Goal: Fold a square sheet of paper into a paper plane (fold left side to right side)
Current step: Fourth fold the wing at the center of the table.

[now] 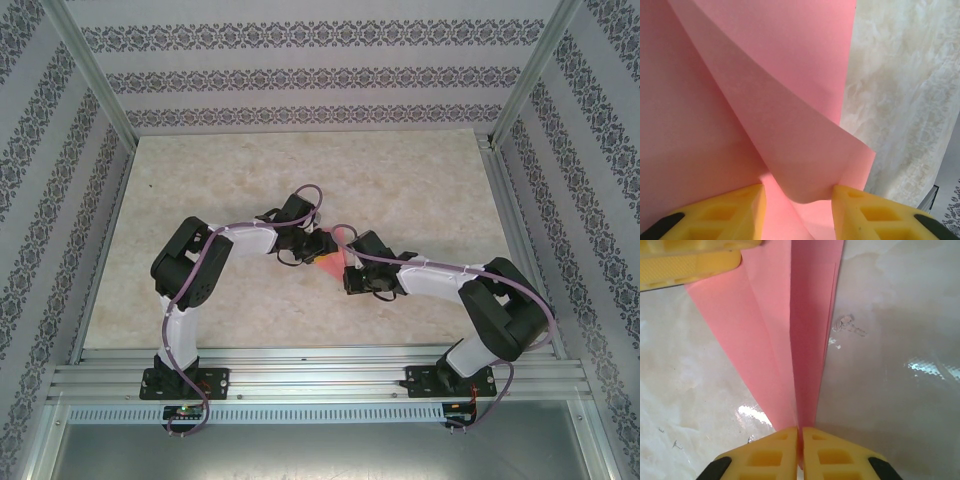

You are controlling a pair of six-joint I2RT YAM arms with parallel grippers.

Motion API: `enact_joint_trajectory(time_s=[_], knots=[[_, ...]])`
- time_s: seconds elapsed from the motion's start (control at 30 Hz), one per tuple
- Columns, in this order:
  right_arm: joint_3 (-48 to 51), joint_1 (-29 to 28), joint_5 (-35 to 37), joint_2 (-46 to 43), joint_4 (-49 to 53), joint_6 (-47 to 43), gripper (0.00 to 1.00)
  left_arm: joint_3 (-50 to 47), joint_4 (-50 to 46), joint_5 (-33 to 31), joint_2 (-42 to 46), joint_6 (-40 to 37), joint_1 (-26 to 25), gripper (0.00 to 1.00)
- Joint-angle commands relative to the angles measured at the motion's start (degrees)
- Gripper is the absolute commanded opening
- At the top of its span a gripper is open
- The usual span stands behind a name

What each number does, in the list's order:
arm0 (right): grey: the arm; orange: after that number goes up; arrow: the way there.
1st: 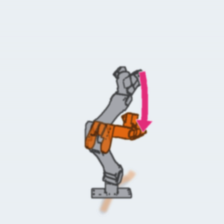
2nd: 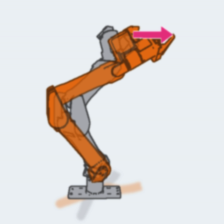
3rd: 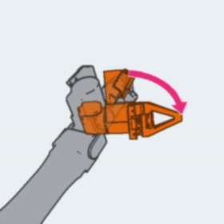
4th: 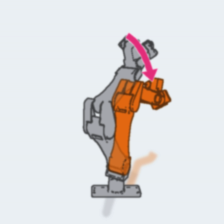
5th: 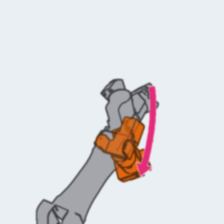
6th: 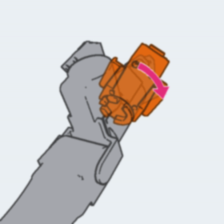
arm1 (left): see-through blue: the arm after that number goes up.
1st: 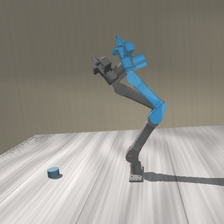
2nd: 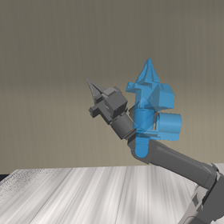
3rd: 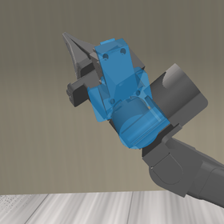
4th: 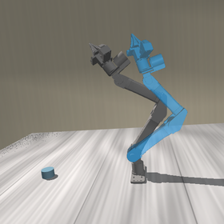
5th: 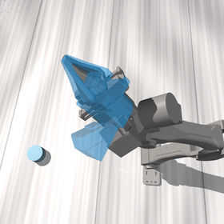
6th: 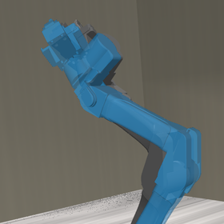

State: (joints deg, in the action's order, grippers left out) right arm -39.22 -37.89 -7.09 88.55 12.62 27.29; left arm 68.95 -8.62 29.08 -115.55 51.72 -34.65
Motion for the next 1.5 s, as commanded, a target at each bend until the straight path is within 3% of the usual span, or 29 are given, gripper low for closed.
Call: enact_joint_trajectory(time_s=[0.0, 0.13, 0.23, 0.53, 0.87, 1.3, 1.47], knots=[[0.91, -0.61, -1.11, 0.06, 0.58, 0.42, 0.06, 0.92, -1.83, -2.36, -1.70, -1.18, -0.40, 0.41], [0.73, -0.52, -1.68, -0.71, 1.22, 0.30, 0.04, 1.02, -2.10, -2.51, -1.70, -1.36, -0.38, 0.41], [1.37, 1.50, -5.04, -2.86, -0.17, 0.53, 0.17, 1.03, -2.21, -2.52, -1.70, -1.45, -0.34, 0.41], [-0.71, 12.16, -21.99, -2.96, -10.10, 1.90, 0.30, 0.75, -1.95, -2.44, -1.70, -1.45, -0.41, 0.41], [-7.75, 17.00, -28.92, 10.39, -17.94, 3.17, 0.27, 0.44, -1.60, -2.35, -1.61, -1.23, -0.41, 0.41], [-9.09, 18.00, -31.64, 16.35, -23.47, 5.65, 0.21, 0.40, -1.70, -2.36, -1.38, -1.10, -0.42, 0.41], [-9.21, 18.25, -31.54, 16.74, -23.49, 5.53, 0.10, 0.32, -1.76, -2.44, -1.44, -1.13, -0.46, 0.41]])
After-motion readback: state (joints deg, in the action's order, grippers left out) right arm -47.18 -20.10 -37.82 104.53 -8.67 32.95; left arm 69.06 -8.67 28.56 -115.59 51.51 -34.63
